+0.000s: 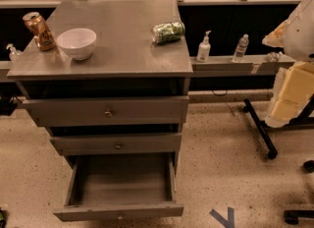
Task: Close bottom drawer
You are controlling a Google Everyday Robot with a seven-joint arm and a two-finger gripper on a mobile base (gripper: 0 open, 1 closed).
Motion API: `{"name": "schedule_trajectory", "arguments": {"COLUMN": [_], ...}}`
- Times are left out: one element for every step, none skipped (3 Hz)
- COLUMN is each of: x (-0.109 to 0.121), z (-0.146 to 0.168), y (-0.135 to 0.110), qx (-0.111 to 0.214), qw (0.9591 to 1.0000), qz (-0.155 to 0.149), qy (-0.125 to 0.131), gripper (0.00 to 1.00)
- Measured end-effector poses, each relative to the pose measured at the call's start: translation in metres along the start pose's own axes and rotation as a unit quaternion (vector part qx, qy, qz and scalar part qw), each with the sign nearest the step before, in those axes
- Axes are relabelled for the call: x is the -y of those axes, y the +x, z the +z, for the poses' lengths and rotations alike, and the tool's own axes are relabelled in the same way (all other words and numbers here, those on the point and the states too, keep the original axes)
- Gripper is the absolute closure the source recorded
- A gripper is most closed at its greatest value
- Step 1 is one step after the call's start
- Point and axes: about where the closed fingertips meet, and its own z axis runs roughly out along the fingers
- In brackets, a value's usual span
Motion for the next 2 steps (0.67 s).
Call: {"name": "schedule_trajectory", "arguments": {"x": [0.000, 0.012], "z": [0.002, 0.060], "y": [0.000, -0.008], "qx": [0.002, 0.059], "qw": [1.0000, 0.9976], "qz": [0.001, 0.024], "qy": [-0.001, -0.026], "gripper": [0.00, 0.00]}}
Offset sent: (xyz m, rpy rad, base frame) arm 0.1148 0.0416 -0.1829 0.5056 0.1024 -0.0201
